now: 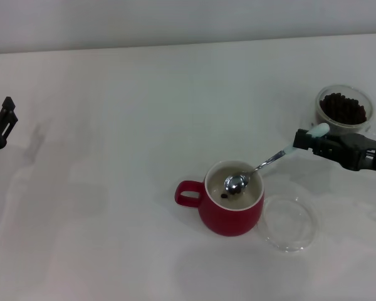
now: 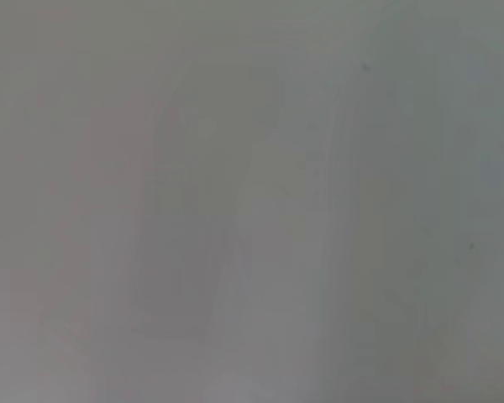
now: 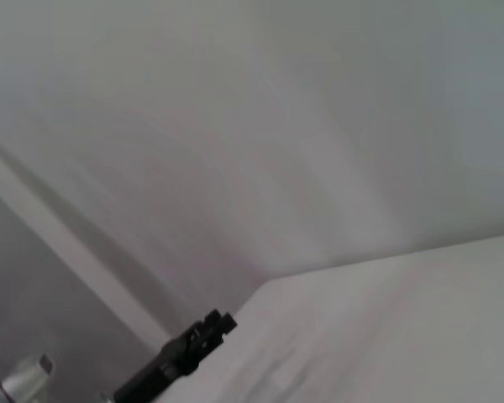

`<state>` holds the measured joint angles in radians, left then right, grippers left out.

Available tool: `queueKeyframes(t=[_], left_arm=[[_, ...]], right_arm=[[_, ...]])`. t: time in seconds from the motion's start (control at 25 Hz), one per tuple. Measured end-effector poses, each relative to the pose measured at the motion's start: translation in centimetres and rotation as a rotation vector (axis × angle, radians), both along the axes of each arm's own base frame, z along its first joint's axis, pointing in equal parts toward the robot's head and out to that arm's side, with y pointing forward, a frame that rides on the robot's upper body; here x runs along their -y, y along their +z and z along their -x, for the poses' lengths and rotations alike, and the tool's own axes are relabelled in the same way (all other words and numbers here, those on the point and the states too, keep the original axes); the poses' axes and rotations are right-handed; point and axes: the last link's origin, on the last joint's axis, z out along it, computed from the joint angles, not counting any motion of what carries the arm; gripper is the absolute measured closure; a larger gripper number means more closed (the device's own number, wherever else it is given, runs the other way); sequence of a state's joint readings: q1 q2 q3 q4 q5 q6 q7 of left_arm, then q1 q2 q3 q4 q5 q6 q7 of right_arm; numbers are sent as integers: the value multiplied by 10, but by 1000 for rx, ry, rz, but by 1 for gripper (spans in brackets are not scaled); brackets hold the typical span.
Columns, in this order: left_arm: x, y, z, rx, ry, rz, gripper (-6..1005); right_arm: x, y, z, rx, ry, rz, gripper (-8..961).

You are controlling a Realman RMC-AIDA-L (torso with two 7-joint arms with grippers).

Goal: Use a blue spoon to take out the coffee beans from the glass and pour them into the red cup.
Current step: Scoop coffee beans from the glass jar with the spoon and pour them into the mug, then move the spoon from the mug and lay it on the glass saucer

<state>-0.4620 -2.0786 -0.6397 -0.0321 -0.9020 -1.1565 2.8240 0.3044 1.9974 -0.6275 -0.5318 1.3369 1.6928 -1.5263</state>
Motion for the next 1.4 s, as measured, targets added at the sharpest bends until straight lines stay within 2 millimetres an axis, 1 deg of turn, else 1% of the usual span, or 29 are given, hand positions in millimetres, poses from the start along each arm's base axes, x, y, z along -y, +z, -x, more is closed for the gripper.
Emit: queueKeyframes(t=[0.72,0.96,1.08,1.2,1.4], left_arm=[[-2,0,-1,-1,-3,1,269],[-3,0,-2,-2,-5,1,270],[-3,0,-2,-2,-6,1,270],[-3,1,-2,-2,-7,1,270],[-3,1,-2,-2,-7,1,269]], right_arm=[[0,7,2,43,81,-54,807],[-3,12,-2,-20,-25,-23,807],[-3,17,-2,-56,-50,-13,807],[-2,23,-2,-102,-85,-8,807],[1,35,-9,-182,-188,11,807]])
